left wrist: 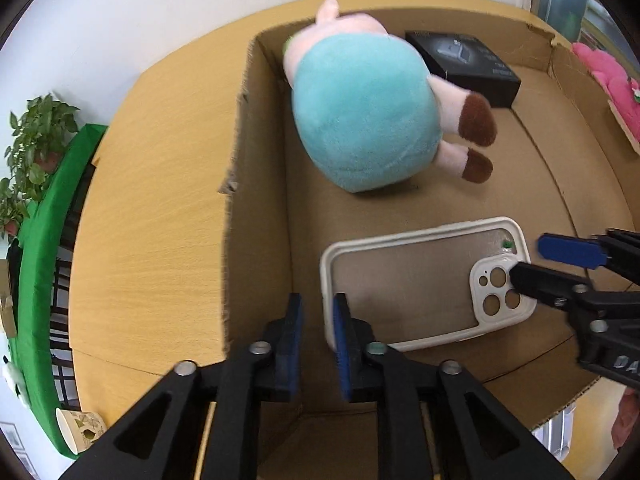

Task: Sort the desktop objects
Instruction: 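Open the left gripper to drop the phone case into the box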

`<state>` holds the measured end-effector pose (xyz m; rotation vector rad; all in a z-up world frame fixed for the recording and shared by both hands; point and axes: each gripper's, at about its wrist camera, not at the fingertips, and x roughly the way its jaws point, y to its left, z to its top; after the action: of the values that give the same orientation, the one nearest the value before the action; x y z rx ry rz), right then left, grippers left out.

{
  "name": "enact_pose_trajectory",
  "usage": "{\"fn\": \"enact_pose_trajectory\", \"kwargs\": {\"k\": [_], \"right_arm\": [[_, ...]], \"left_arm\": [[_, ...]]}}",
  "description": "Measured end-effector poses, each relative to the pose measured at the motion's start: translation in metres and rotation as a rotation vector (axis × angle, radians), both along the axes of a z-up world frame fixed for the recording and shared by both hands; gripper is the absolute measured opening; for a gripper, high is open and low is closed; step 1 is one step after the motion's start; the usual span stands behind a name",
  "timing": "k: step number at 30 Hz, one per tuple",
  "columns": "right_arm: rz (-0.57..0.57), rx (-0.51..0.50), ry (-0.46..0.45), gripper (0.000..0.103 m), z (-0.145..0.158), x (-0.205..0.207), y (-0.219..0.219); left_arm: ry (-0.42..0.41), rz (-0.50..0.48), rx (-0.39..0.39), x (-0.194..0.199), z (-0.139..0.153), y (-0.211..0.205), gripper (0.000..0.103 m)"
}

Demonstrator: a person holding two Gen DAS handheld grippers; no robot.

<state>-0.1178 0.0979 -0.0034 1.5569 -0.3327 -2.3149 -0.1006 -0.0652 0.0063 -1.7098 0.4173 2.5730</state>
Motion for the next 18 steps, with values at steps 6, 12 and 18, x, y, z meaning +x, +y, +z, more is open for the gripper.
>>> {"fn": "enact_pose_trajectory", "kwargs": {"k": [6, 12, 18], "right_arm": [[-0.120, 0.109, 0.301, 0.075, 0.066, 0.072, 0.032], [-0.183, 0.305, 0.536, 0.081, 0.114, 0.144, 0.043], [-0.202, 0.391, 0.598, 0.081, 0.132, 0.170, 0.047]], "left_arm": [[0.309, -0.012, 0.110, 0.055, 0.069, 0.000, 0.073], [0.701, -0.068, 0.285, 0.139, 0.133, 0.017, 0.103], [0.760, -0.090, 0.322, 0.164, 0.141, 0.034, 0.103]]}}
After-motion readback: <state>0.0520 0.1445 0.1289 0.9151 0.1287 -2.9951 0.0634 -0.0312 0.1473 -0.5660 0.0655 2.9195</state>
